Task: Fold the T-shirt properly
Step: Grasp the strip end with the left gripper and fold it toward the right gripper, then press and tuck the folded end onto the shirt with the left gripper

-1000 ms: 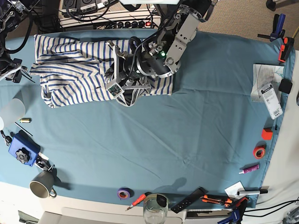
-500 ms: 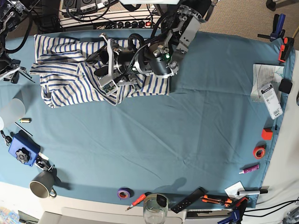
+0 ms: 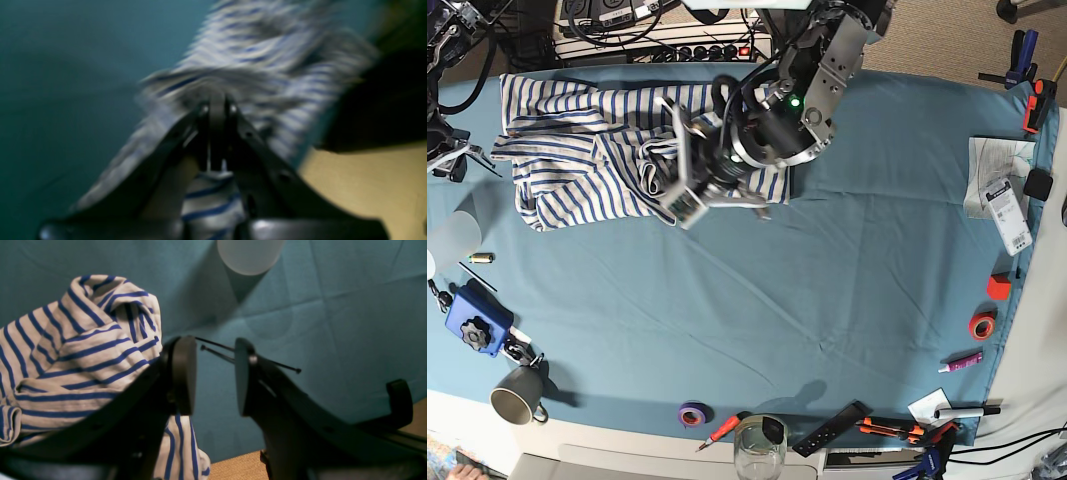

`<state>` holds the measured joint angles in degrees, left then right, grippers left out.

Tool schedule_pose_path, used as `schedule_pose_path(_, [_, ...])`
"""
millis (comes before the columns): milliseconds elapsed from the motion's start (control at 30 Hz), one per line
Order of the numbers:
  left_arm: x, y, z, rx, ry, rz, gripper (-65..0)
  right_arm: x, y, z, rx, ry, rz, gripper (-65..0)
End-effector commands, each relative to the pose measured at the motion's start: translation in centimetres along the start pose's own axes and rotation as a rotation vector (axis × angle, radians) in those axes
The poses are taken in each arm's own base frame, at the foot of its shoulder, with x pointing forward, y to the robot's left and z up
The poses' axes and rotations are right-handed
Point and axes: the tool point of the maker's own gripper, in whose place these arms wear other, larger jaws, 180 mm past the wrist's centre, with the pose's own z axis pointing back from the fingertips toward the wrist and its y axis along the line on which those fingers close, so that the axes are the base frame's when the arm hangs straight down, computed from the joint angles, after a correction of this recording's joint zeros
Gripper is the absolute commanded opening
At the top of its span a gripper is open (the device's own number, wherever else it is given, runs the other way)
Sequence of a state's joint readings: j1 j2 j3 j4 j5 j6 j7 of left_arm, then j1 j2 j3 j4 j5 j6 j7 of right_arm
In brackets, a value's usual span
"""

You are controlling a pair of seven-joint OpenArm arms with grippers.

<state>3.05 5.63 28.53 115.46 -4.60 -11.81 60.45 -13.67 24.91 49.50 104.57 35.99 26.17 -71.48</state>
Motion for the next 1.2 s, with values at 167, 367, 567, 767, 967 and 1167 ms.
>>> schedule_pose_path(167, [-2.7, 5.1, 1.2, 0.257, 0.106, -0.017, -65.0, 1.8, -0.6, 0.6, -0.016, -0.057, 0.022, -45.2])
schedule_pose_path(367, [-5.4, 2.7, 1.2, 0.137, 0.164, -0.011, -65.0, 1.9, -0.6, 0.6, -0.015, -0.064, 0.021, -45.2])
schedule_pose_path(567, [-4.5, 0.2, 0.6, 0.008, 0.09, 0.016, -65.0, 1.8, -0.5, 0.6, -0.013, -0.062, 0.018, -45.2])
schedule_pose_path(767, [-6.7, -0.1, -1.3, -0.013, 0.139, 0.039, -65.0, 1.8, -0.5, 0.6, -0.013, -0.061, 0.018, -45.2])
schedule_pose_path(967, [-8.8, -0.5, -2.1, -0.039, 0.206, 0.064, -65.0, 1.8, -0.5, 0.6, -0.013, -0.063, 0.018, -45.2])
schedule_pose_path(1167, [-6.4, -1.9, -1.2, -0.107, 0.136, 0.106, -65.0, 1.9, -0.5, 0.6, -0.013, -0.07, 0.017, -45.2])
